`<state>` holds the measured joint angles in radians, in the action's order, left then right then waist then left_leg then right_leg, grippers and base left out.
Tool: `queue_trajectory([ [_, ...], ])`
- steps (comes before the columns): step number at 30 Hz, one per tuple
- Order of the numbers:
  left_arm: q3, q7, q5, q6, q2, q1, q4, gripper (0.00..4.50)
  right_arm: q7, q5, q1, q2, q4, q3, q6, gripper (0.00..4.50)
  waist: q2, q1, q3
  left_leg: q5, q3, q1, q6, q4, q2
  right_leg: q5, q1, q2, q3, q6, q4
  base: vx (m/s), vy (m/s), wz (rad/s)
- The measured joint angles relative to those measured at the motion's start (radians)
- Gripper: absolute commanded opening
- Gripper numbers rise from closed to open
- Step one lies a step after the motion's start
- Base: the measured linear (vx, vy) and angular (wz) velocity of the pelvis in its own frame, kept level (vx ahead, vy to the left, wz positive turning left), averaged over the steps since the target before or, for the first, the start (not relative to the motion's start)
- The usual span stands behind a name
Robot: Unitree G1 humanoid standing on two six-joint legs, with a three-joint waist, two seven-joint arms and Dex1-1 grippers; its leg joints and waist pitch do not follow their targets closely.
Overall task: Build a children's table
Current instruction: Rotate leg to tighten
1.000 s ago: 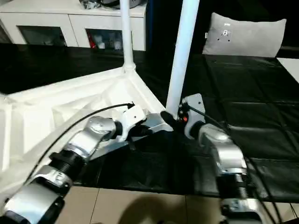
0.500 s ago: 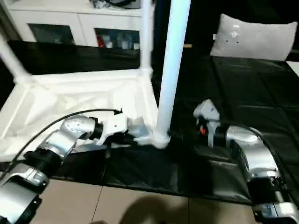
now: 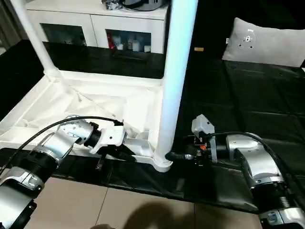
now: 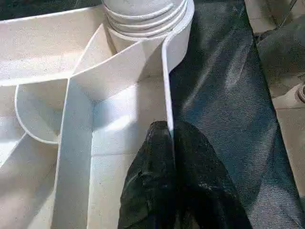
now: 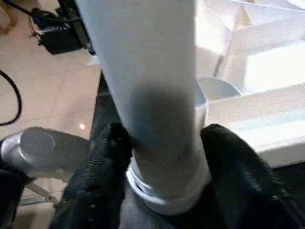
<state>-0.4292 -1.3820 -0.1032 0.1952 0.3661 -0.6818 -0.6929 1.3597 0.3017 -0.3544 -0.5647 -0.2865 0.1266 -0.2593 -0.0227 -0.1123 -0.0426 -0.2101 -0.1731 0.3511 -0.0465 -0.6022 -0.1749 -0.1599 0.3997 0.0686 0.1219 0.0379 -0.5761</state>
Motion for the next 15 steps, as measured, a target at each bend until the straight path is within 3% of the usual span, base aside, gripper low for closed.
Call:
queue_trajectory([
  [1,0.0,0.0,0.0,0.0,-0.001,0.0,0.0,0.0,-0.001,0.003,0.0,0.006,-0.001,0.0,0.0,2.12,0.0,0.0,0.0,0.0,0.0,0.0,0.0,0.0,0.0,0.0,0.0,0.0,0.0,0.0,0.0,0.0,0.0,0.0],
  [4,0.0,-0.003,0.0,0.0,-0.001,0.0,0.0,0.0,0.001,0.005,0.0,0.01,-0.001,0.0,-0.003,1.97,0.0,0.0,0.0,0.0,0.0,0.0,0.0,0.0,0.0,0.0,0.0,0.001,0.0,0.0,0.0,0.0,0.0,0.0],
  [15,0.002,-0.007,0.006,-0.018,-0.003,0.002,0.001,0.0,0.003,0.022,0.004,0.006,0.018,-0.002,-0.075,1.91,0.0,-0.001,0.0,0.0,0.0,0.0,0.0,0.0,0.0,0.0,0.0,0.001,0.0,0.0,0.0,0.0,0.0,0.0],
])
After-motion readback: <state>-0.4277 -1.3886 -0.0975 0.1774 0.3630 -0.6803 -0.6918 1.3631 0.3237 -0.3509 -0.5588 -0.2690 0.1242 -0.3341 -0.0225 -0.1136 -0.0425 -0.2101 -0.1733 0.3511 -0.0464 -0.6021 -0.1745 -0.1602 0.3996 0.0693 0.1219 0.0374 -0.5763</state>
